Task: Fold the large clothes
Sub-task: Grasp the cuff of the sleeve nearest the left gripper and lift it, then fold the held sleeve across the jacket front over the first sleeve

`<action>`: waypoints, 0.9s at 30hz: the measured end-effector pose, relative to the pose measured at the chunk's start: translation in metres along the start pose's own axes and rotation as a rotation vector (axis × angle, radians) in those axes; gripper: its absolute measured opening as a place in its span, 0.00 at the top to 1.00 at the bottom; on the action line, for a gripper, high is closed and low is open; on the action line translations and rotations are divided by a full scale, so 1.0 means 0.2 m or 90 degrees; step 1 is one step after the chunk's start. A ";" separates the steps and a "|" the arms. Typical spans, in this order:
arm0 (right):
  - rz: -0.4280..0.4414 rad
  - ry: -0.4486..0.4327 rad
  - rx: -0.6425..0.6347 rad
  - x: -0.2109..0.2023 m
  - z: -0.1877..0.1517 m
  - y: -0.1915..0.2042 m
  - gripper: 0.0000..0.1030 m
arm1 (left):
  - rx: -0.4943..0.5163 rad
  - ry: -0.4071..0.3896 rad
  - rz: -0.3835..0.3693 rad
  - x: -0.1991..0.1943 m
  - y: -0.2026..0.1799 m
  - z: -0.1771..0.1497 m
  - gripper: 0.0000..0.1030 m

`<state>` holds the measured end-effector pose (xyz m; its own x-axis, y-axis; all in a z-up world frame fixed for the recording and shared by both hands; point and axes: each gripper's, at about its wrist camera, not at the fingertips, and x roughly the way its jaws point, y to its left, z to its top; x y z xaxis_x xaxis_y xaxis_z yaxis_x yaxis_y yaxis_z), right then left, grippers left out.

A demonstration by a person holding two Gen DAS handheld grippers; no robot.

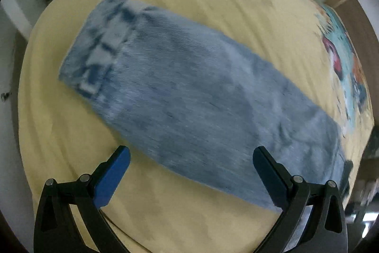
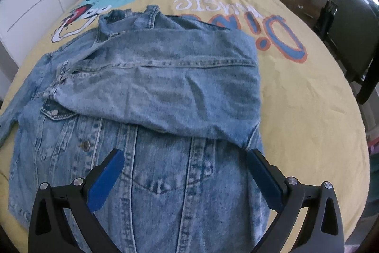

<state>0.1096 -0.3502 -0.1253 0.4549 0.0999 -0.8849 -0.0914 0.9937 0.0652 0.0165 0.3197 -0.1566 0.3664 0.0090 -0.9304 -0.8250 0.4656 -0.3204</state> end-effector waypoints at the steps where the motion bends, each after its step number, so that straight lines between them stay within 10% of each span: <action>1: -0.002 0.003 0.000 0.00 0.00 0.00 0.00 | -0.004 -0.004 0.012 0.01 0.02 0.03 0.01; 15: -0.003 0.022 -0.001 0.02 -0.05 0.03 0.00 | 0.015 -0.056 0.040 0.07 0.07 0.20 0.07; 20: 0.005 0.021 -0.009 0.01 -0.05 0.06 0.00 | 0.020 -0.062 0.047 -0.03 0.19 0.31 0.80; 27: 0.012 0.019 -0.009 0.01 -0.04 0.08 0.00 | 0.086 -0.059 0.053 -0.14 0.10 0.40 0.95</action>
<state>0.1010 -0.3355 -0.1299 0.4260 0.1162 -0.8972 -0.1127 0.9908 0.0748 0.0249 0.3996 -0.1222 0.3424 0.1319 -0.9302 -0.7910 0.5747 -0.2097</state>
